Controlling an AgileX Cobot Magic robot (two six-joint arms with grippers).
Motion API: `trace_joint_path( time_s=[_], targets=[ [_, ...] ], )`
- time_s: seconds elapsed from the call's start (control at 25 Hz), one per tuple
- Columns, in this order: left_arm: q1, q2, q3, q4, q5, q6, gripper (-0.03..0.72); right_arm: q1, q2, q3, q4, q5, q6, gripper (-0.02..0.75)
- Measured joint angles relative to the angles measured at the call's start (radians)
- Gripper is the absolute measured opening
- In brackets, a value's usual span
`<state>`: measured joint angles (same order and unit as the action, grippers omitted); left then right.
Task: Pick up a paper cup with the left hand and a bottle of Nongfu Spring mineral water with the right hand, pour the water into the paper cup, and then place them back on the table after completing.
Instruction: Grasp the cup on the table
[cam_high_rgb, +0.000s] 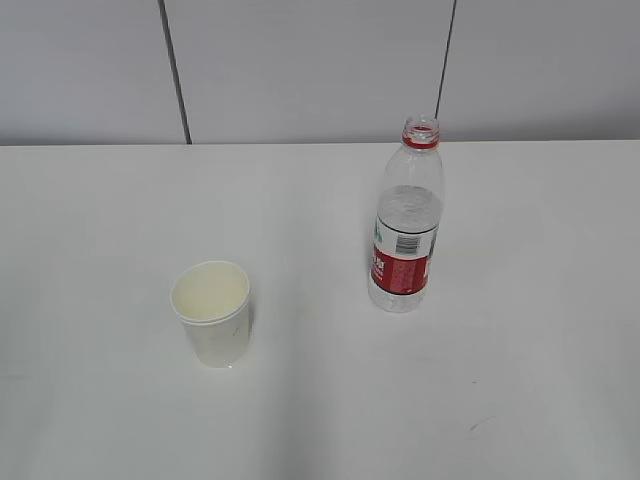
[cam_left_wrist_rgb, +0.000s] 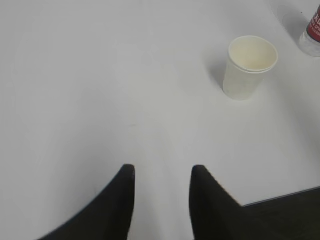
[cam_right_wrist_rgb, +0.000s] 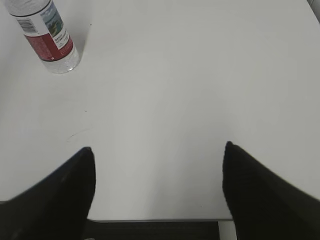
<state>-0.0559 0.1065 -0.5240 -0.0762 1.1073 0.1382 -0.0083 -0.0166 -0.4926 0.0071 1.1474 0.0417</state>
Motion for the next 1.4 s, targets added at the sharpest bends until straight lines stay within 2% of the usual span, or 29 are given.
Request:
trace_joint_path(
  time_s=[1.4],
  targets=[
    [0.0, 0.0, 0.0, 0.0, 0.0, 0.0, 0.24, 0.0, 0.0, 0.0, 0.0, 0.0, 0.0, 0.587]
  ],
)
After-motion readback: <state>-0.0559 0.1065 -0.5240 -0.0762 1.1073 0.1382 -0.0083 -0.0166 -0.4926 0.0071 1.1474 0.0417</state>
